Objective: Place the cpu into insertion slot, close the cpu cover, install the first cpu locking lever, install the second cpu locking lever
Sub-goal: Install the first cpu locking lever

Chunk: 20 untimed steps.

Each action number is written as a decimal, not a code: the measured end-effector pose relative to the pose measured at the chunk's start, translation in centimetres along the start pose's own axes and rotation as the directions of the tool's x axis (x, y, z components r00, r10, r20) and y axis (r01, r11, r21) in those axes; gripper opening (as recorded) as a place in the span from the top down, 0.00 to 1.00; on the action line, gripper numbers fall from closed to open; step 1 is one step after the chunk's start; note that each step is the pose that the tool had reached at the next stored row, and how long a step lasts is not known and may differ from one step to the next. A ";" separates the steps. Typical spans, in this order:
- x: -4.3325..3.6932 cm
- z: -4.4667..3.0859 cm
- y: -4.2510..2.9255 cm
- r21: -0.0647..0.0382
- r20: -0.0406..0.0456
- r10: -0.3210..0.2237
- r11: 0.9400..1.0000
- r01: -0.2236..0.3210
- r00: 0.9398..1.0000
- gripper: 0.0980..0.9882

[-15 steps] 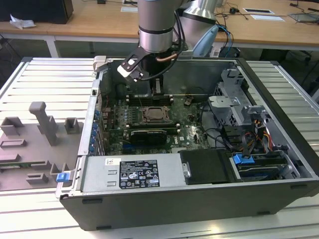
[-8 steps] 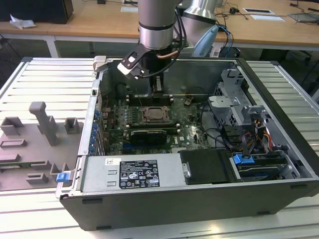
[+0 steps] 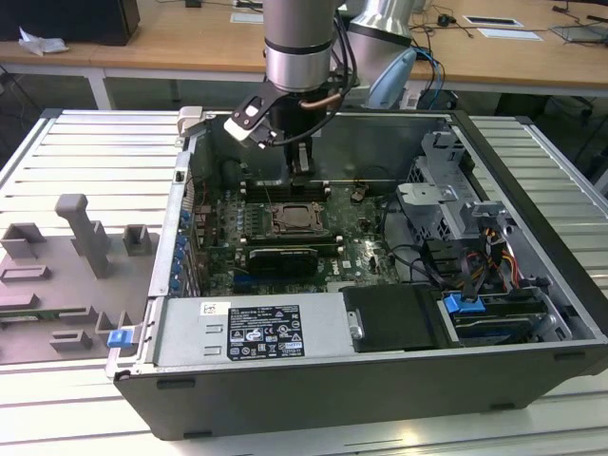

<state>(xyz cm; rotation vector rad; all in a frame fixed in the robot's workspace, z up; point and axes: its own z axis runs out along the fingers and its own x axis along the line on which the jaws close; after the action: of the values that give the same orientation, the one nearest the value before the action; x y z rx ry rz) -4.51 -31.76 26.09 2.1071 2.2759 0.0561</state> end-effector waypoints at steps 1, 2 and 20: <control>0.00 -0.07 0.01 0.000 0.000 0.000 1.000 0.000 1.000 0.99; 0.01 -0.09 0.01 0.000 0.000 -0.001 1.000 0.001 1.000 0.99; 0.14 -0.11 0.02 0.000 0.002 -0.007 1.000 0.007 1.000 0.99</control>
<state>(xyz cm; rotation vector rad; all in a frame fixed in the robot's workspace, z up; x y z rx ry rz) -4.51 -31.62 26.21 2.0985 2.2818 0.0534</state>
